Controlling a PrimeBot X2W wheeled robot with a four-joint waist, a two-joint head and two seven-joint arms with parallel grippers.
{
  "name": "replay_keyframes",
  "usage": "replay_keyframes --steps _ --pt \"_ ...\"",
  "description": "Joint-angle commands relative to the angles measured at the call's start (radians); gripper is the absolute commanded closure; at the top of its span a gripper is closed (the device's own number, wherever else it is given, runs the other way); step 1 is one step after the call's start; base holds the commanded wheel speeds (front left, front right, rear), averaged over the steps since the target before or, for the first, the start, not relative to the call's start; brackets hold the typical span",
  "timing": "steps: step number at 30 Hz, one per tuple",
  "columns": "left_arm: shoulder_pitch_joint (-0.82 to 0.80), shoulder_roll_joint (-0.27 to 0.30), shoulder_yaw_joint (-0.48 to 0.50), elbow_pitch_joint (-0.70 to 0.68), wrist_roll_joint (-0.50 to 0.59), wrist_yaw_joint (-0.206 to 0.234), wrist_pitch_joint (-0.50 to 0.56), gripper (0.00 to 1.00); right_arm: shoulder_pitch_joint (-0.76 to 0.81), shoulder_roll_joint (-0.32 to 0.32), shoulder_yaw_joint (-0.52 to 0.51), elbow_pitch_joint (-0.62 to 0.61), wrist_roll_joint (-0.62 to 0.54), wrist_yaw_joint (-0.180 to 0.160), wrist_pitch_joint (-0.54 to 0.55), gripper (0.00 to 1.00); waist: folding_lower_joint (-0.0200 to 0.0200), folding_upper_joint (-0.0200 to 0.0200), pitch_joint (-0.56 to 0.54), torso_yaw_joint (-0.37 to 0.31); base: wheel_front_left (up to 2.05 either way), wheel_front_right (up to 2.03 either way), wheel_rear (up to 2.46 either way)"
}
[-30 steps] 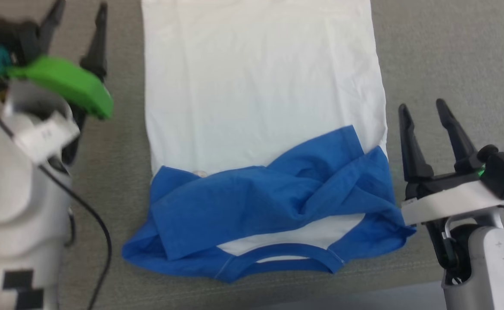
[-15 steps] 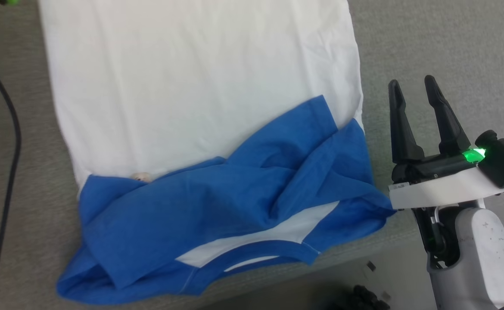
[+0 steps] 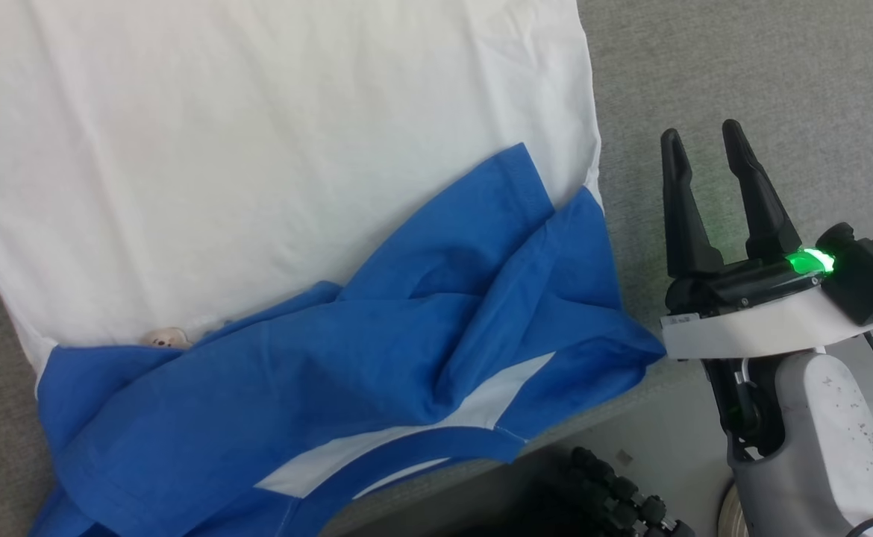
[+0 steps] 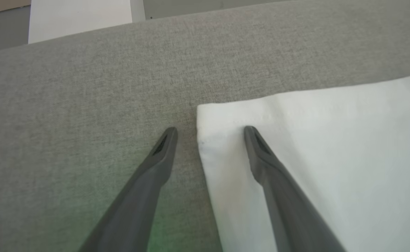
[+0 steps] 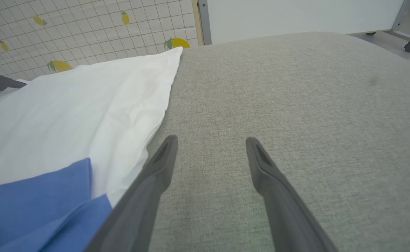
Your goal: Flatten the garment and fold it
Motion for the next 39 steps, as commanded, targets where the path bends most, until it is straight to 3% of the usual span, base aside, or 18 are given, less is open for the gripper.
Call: replay_keyframes --steps 1,2,3,4,11,17,23,30,39 --pt "0.029 0.017 -0.007 0.025 0.018 0.017 0.036 0.00 -0.019 0.002 0.005 0.000 0.006 -0.002 -0.008 0.00 0.0000 0.0000 0.006 -0.006 0.00 0.00 0.00" --pt "0.031 0.018 -0.008 0.019 0.018 0.023 0.044 0.14 -0.021 0.002 0.007 -0.001 0.004 -0.002 -0.007 0.00 0.0000 0.0000 0.006 -0.006 0.00 0.00 0.00" --pt "0.032 0.022 -0.010 0.011 0.022 0.027 0.051 0.61 -0.023 0.002 0.009 -0.004 0.000 -0.002 -0.005 0.00 0.0000 0.0000 0.007 -0.005 0.00 0.00 0.00" --pt "0.032 0.027 -0.014 0.000 0.029 0.029 0.052 1.00 -0.028 0.002 0.009 -0.007 -0.006 -0.002 -0.001 0.00 0.0000 0.0000 0.007 -0.005 0.00 0.00 0.00" --pt "0.016 0.039 -0.041 -0.047 0.067 0.025 -0.016 1.00 -0.139 0.002 0.020 -0.029 -0.060 -0.002 0.079 0.00 0.0000 0.0000 0.011 0.004 0.00 0.00 0.00" --pt "-0.006 0.020 -0.063 -0.040 0.068 0.004 -0.067 1.00 -0.413 0.002 0.012 0.046 -0.079 -0.002 0.249 0.00 0.0000 0.0000 0.026 0.032 0.00 0.00 0.00" --pt "-0.026 -0.031 -0.093 -0.021 0.049 -0.023 -0.110 1.00 -0.735 0.002 -0.050 0.316 -0.045 -0.002 0.407 0.00 0.0000 0.0000 0.036 0.095 0.00 0.00 0.00" --pt "-0.057 -0.102 -0.136 0.001 0.030 -0.060 -0.166 1.00 -0.988 0.002 -0.144 0.627 -0.186 -0.002 0.581 0.00 0.0000 0.0000 0.052 0.192 0.00 0.00 0.00" --pt "-0.087 -0.154 -0.168 0.014 0.013 -0.093 -0.223 1.00 -1.147 0.001 -0.337 0.795 -0.387 -0.002 0.785 0.00 0.0000 0.0000 0.083 0.271 0.00 0.00 0.00"
